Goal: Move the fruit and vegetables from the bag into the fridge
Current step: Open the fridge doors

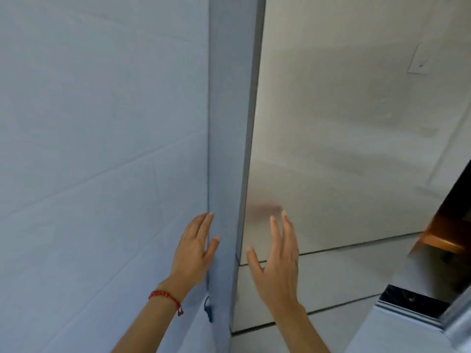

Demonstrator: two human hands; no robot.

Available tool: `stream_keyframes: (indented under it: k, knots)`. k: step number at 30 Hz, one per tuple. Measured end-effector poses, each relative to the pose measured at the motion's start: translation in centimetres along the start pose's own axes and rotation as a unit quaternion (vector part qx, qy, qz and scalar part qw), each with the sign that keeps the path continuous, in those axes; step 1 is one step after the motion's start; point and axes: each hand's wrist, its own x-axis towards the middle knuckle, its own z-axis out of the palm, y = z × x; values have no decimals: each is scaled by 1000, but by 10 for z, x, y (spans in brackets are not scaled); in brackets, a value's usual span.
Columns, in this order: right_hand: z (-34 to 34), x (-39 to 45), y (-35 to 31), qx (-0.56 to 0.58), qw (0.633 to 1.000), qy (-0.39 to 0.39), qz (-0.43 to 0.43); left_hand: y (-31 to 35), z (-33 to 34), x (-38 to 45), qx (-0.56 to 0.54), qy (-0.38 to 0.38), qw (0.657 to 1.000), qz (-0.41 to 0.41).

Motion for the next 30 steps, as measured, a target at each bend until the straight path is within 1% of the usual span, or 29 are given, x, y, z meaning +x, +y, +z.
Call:
stream_keyframes:
  k: [6, 10, 13, 17, 21, 25, 30]
  knots:
    - [33, 10, -16, -35, 996, 71, 49, -21, 13, 44, -68, -19, 994, 78]
    - [46, 14, -20, -88, 988, 101, 73, -22, 26, 63, -114, -28, 985, 127]
    - [53, 15, -23, -117, 982, 114, 93, -19, 33, 76, -139, -37, 979, 147]
    - [62, 18, -26, -151, 973, 127, 116, -18, 41, 93, -167, -45, 974, 148]
    - [68, 21, -28, -171, 966, 139, 132, -19, 51, 102, -199, -70, 967, 144]
    - [71, 23, -29, -161, 966, 164, 116, -19, 52, 104, -220, -68, 962, 148]
    - [73, 24, -31, -122, 967, 189, 119, -21, 54, 103, -227, -77, 959, 152]
